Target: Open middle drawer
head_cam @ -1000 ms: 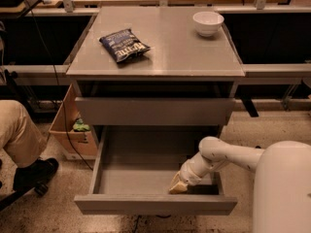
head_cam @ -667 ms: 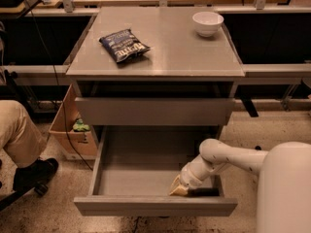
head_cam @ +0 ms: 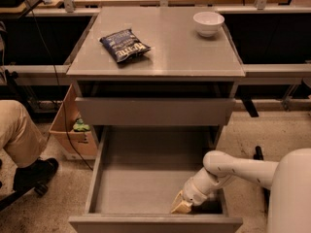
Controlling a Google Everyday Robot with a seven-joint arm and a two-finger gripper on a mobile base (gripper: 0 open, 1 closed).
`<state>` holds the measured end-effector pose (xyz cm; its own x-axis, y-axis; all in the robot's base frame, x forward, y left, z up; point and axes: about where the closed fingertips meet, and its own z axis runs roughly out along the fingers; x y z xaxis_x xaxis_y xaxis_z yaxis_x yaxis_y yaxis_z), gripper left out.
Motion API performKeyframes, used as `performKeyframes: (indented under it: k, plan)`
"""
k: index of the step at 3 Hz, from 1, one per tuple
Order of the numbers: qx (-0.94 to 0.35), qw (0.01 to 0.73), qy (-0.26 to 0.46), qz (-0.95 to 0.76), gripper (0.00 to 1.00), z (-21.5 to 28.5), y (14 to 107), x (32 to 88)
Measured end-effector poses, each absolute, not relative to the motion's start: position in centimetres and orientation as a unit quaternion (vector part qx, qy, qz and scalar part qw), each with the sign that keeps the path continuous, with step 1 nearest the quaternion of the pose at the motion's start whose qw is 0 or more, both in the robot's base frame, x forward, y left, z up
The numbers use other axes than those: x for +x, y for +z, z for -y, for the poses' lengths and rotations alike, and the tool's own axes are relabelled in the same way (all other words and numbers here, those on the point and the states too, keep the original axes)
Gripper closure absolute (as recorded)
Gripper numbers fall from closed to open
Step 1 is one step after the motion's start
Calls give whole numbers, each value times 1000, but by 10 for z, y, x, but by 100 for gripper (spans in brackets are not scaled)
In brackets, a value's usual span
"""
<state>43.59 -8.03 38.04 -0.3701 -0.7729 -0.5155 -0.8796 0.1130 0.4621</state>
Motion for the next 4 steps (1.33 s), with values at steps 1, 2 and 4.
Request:
performKeyframes:
  k: [1, 2, 4]
  plan:
    - [-551, 62, 381, -740, 100, 81, 382, 415]
    - [-548, 68, 385, -739, 100, 80, 385, 410]
    - [-560, 129, 327, -751, 100, 102, 418, 468]
